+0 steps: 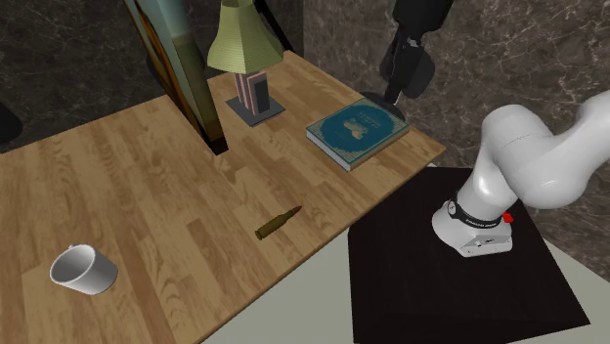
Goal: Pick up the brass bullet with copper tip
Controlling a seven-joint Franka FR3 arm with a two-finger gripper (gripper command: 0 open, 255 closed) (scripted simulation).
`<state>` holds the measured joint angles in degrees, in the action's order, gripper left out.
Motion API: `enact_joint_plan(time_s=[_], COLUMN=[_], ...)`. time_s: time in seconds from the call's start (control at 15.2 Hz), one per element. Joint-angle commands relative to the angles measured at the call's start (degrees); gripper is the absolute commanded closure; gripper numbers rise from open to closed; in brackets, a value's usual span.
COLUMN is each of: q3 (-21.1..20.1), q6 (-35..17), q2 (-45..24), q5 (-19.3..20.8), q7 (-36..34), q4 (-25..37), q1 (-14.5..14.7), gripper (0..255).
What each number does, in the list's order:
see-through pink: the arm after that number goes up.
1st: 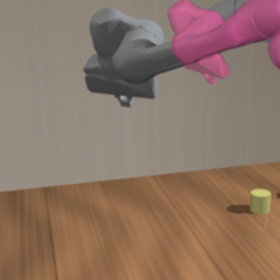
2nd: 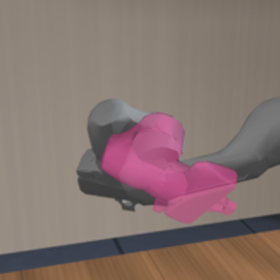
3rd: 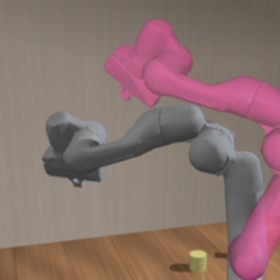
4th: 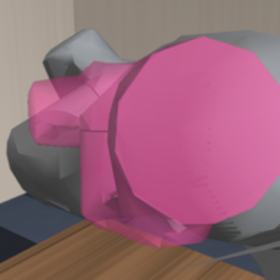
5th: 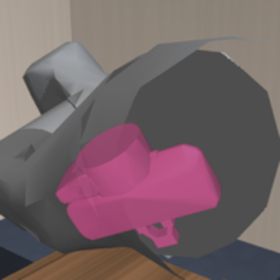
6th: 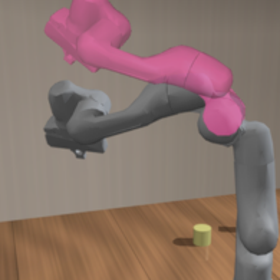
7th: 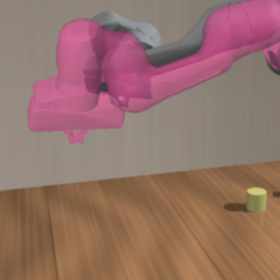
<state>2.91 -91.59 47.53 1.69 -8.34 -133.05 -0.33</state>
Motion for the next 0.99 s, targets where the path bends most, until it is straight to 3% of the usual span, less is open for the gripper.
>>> enact_joint_plan(time_s=[0.0,0.92], q3=[0.0,5.6], q6=[0.0,-26.1], q2=[0.0,-20.1], q5=[0.0,1.1], q7=[0.0,18.3], q4=[0.0,-7.9], q1=[0.0,6.7], gripper=[0,0])
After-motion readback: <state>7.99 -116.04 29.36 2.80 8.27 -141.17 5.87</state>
